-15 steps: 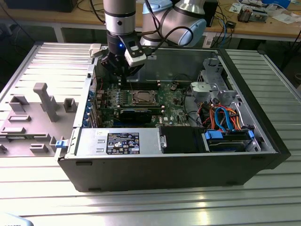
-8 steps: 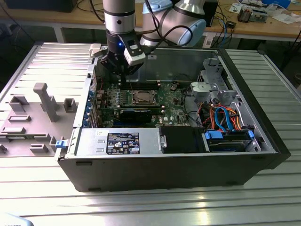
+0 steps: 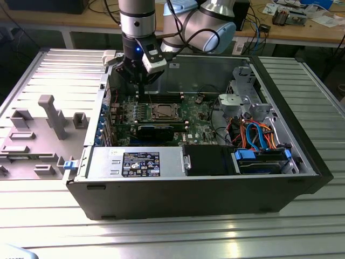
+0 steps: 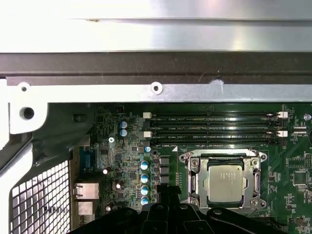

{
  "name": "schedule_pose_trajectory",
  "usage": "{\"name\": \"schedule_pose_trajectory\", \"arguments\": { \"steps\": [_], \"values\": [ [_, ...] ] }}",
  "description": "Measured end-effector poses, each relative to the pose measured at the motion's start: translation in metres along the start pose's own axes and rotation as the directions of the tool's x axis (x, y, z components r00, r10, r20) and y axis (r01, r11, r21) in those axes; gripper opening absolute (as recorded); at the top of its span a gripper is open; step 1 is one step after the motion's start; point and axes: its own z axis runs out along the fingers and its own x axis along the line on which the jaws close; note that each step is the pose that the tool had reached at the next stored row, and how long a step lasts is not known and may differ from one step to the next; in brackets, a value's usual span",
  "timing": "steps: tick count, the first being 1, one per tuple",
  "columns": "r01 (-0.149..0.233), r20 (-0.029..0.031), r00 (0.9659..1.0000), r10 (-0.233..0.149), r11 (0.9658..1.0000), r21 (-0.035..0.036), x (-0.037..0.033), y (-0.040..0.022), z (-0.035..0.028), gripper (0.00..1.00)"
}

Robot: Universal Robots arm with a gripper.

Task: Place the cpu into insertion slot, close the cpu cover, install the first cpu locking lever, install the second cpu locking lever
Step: 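Install the first cpu locking lever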

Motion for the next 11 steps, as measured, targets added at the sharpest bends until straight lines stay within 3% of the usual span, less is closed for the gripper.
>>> {"name": "schedule_pose_trajectory", "arguments": {
  "steps": [11],
  "values": [
    [0.0,0.0,1.0,0.0,1.0,0.0,0.0001,0.0028,0.0003,0.11]
  ]
}}
